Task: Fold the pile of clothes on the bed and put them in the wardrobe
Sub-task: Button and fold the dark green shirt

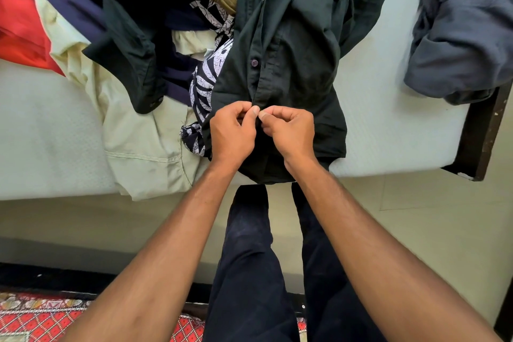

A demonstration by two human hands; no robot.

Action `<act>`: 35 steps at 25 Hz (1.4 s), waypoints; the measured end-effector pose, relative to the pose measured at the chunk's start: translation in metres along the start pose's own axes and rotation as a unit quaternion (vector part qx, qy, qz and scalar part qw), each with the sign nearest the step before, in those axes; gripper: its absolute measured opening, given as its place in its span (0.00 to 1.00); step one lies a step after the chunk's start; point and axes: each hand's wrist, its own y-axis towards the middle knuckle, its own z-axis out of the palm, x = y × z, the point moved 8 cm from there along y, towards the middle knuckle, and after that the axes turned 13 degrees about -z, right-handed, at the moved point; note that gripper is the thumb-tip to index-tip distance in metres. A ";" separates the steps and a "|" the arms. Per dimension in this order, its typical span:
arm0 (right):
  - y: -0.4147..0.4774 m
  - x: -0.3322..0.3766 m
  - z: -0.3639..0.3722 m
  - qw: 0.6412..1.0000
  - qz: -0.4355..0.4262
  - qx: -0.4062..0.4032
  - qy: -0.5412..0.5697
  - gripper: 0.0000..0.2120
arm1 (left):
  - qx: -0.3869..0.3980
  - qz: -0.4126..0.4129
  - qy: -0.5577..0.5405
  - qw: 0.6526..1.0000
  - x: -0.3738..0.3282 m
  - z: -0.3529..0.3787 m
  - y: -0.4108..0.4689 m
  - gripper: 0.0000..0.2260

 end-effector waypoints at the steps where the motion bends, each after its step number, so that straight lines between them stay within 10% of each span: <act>1: 0.000 -0.001 0.003 1.000 0.017 -0.004 0.019 0.05 | -0.007 -0.028 -0.032 0.999 0.005 -0.001 0.000 0.06; 11: -0.020 -0.022 0.019 0.918 0.179 -0.017 0.354 0.06 | 0.076 -0.061 -0.115 0.989 0.010 0.007 0.002 0.03; 19: 0.008 -0.002 -0.008 0.991 0.089 0.000 0.099 0.05 | 0.090 -0.034 0.067 0.993 -0.001 -0.006 0.015 0.05; 24: 0.036 0.029 -0.016 0.999 0.020 -0.030 0.036 0.07 | -0.044 0.028 0.041 0.998 -0.043 -0.041 0.027 0.07; 35: 0.063 0.042 0.003 0.992 -0.037 -0.060 -0.101 0.07 | -0.011 0.083 0.111 0.990 -0.064 -0.008 0.062 0.12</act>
